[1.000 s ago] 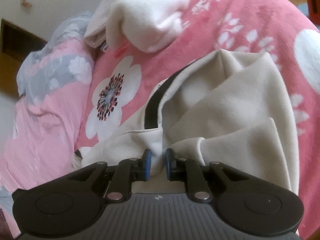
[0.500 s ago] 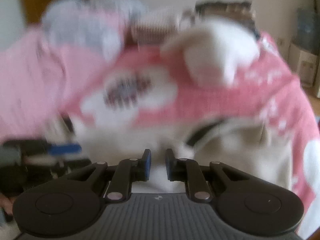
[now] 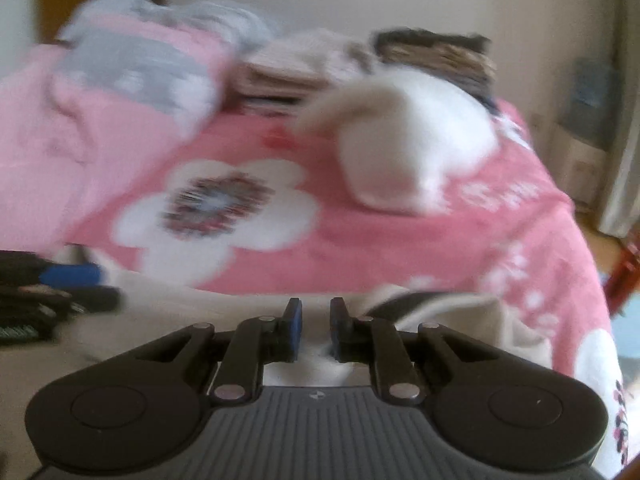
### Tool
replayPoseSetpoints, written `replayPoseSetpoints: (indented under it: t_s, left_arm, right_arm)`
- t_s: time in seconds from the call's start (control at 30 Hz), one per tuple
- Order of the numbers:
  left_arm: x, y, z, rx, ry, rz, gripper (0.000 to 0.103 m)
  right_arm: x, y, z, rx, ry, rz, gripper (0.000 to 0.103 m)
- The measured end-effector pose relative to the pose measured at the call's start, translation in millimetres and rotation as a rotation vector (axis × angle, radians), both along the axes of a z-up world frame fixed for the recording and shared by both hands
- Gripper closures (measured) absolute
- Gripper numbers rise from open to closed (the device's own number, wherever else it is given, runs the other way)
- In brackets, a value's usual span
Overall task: Fold clothes
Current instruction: 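Open both tools to release the hood onto the hoodie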
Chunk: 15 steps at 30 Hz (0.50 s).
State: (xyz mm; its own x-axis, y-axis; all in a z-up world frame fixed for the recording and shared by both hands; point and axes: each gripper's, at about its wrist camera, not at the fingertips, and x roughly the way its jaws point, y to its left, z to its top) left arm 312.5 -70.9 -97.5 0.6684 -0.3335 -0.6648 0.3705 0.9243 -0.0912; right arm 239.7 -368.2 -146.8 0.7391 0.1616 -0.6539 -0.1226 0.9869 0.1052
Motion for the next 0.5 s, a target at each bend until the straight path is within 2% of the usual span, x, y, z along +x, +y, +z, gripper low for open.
replayPoseSetpoints:
  t_s: [0.03, 0.13, 0.23, 0.3, 0.37, 0.43, 0.5]
  left_arm:
    - [6.8, 0.3, -3.4, 0.01, 0.009, 0.022, 0.063]
    - [5.8, 10.4, -7.9, -0.051, 0.01, 0.038, 0.062]
    - [1.3, 8.6, -1.5, -0.026, -0.015, 0.026, 0.062]
    - [-1.8, 12.6, 5.5, -0.03, -0.061, 0.044, 0.061]
    - [-2.6, 18.2, 10.1, -0.018, -0.099, 0.086, 0.06]
    - [5.6, 29.3, 0.2, -0.021, -0.058, 0.146, 0.06]
    - [14.6, 41.3, -11.5, -0.033, -0.007, 0.2, 0.059]
  right_arm:
    - [2.1, -7.0, -7.4, 0.016, 0.009, -0.027, 0.09]
    - [8.4, -27.3, -28.9, 0.062, 0.035, -0.105, 0.094]
    - [12.5, -18.5, -17.8, 0.023, 0.048, -0.093, 0.093]
    - [6.9, -16.6, -4.3, 0.023, -0.009, -0.081, 0.091]
    - [4.6, -20.2, 5.0, -0.019, -0.068, -0.115, 0.091]
    - [11.1, -33.2, -3.8, -0.058, -0.037, -0.199, 0.091]
    - [19.9, -51.9, -27.3, -0.019, 0.062, -0.252, 0.091]
